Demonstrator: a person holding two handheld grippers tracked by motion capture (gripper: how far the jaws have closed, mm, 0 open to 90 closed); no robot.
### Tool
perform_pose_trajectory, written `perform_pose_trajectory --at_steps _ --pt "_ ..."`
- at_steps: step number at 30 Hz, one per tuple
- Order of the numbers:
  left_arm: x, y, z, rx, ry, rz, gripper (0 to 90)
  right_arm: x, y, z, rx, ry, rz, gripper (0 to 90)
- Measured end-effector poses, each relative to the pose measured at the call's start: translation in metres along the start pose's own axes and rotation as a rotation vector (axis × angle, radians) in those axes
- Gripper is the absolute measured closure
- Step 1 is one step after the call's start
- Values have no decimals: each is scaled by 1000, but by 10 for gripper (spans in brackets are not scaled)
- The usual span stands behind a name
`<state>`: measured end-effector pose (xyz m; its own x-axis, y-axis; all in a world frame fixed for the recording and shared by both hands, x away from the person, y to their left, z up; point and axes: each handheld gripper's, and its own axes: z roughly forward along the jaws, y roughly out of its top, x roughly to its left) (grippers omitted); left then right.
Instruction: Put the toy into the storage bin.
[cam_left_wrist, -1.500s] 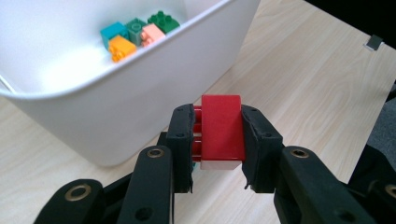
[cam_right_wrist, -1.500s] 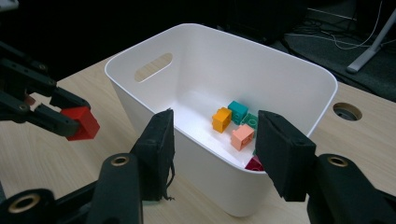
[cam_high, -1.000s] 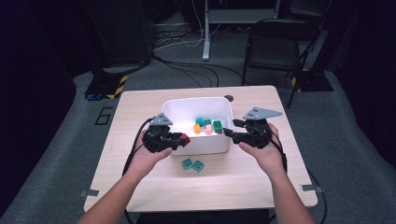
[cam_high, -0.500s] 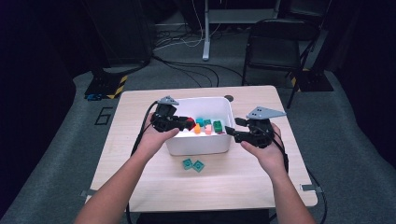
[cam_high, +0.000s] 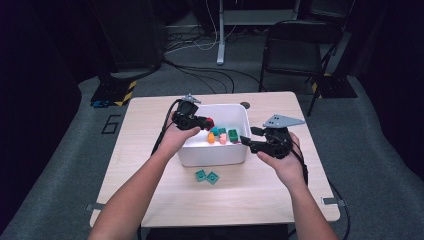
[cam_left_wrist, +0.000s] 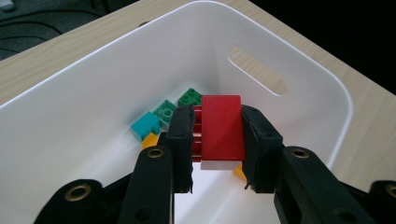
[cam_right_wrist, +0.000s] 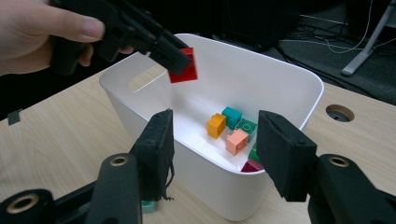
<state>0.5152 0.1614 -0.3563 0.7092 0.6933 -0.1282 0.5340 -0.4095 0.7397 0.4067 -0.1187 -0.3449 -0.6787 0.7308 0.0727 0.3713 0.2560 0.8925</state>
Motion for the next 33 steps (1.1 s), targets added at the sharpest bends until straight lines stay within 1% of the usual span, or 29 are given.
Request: perform_pose_trajectory --at_steps 2,3,4,5,7,8,9,10,11,12,13,16,20,21,26,27,29,30,33 --pt "5 1 7 17 18 -13 671 1 1 0 -3 5 -8 462" --pt "6 1 9 17 22 -18 671 2 1 -1 -3 7 -9 462" --pt "6 1 9 17 22 -18 671 2 1 -1 -3 7 -9 462" --pt "10 3 14 22 25 -37 671 2 1 -1 -6 9 -10 462" --pt "11 4 17 23 26 -42 671 2 1 -1 -5 9 -9 462" --pt "13 5 20 33 27 -46 670 2 1 -1 -7 7 -12 462" --pt "15 6 25 38 25 -46 670 2 1 -1 -11 3 -11 463" --pt "15 6 25 38 25 -46 670 2 1 -1 -11 3 -11 463" --pt "15 8 28 56 30 -40 670 3 2 -3 -29 -6 -10 464" --pt "16 8 30 58 35 -35 670 2 2 -3 -33 -4 -9 464" --pt "16 9 34 74 32 -37 669 2 2 -4 -38 -5 -8 464" --pt "15 9 38 88 40 -35 667 2 2 -5 -38 -7 -4 463" --pt "15 8 39 110 57 -33 592 3 1 -2 -27 -3 -7 464" --pt "15 8 39 109 61 -35 584 3 1 -2 -26 -1 -9 464" --pt "12 8 33 95 59 -32 565 3 1 -3 -29 1 -5 464" --pt "8 7 25 78 61 -19 560 3 1 -3 -26 4 -3 463" --pt "5 5 14 64 58 0 552 2 1 -4 -22 6 -3 463" --pt "3 3 8 53 54 2 549 3 1 -3 -21 5 -3 463" --pt "-2 -4 -11 28 40 29 536 4 1 -2 -15 5 -10 462"
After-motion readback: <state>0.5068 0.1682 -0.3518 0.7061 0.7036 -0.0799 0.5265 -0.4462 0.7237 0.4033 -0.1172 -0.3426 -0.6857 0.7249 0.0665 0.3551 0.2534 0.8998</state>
